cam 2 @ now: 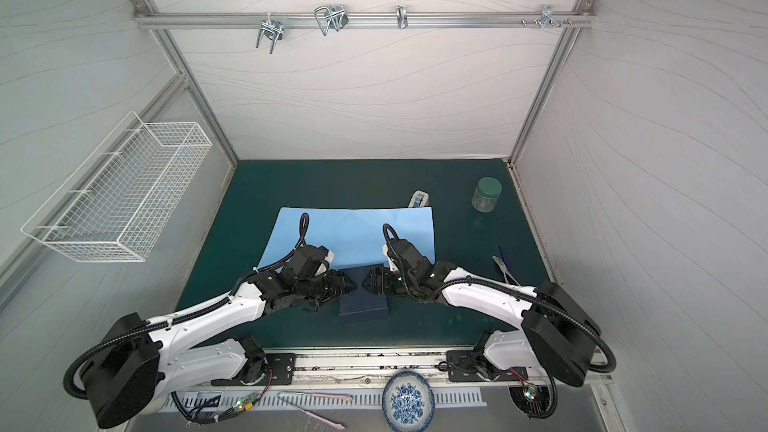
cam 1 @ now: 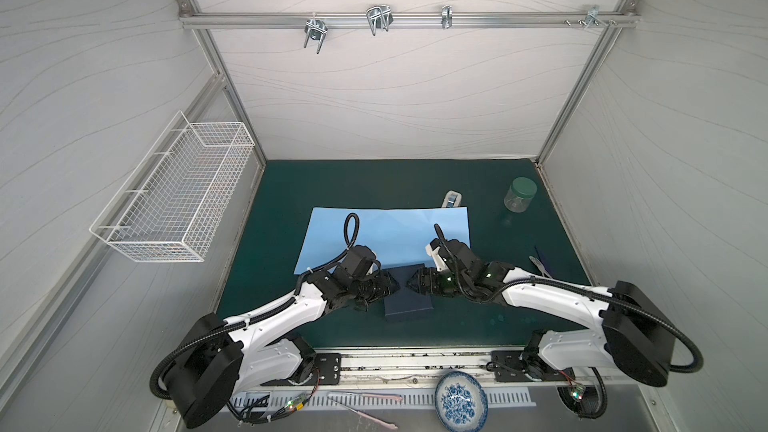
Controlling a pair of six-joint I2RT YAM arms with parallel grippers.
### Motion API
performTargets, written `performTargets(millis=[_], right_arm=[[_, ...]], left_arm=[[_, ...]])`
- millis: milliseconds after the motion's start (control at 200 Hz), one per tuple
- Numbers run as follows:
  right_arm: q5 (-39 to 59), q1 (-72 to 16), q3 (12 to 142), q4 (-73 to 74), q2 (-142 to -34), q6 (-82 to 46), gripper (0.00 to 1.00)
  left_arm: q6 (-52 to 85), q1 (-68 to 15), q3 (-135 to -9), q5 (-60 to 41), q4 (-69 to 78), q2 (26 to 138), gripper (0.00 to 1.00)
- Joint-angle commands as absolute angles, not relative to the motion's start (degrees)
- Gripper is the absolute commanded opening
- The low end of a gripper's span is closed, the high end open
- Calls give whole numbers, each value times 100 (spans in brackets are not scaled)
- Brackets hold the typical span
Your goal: Wrap the gift box in paper
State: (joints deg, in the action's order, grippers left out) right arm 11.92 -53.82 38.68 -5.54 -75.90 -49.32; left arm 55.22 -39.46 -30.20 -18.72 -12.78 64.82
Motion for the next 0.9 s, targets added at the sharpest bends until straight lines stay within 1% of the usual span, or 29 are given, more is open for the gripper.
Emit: performTargets(millis=[0,175,340,430,570,730,895], right_arm=[[1410,-5390,4256,-40,-7829,-4746,82],[1442,-5209,4586,104,-8285,-4660,82],[1420,-5040,4891,212,-8728,-4589,82],[1495,-4945,5126,241,-9015,-4537,82],[1503,-4768,5535,224,-9516,-4414,83],[1620,-4585,6023,225,-10077,-4384,83],[1605,-4483,6576,88,-10538,-4314,84]], left_arm=[[5239,-3761,-3532,-2077,-786,6669,62],[4857,-3288,-4035,-2384,-929,7145,62],[4612,-2962,-4377,-2411,-935,7590,63],[4573,-2764,-4555,-2605,-870,7876,63],[4484,-2606,-4831,-2531,-814,8312,64],[4427,-2242,-5183,-2580,-737,8899,65],[4405,-1871,-5618,-2804,-668,9455,66]])
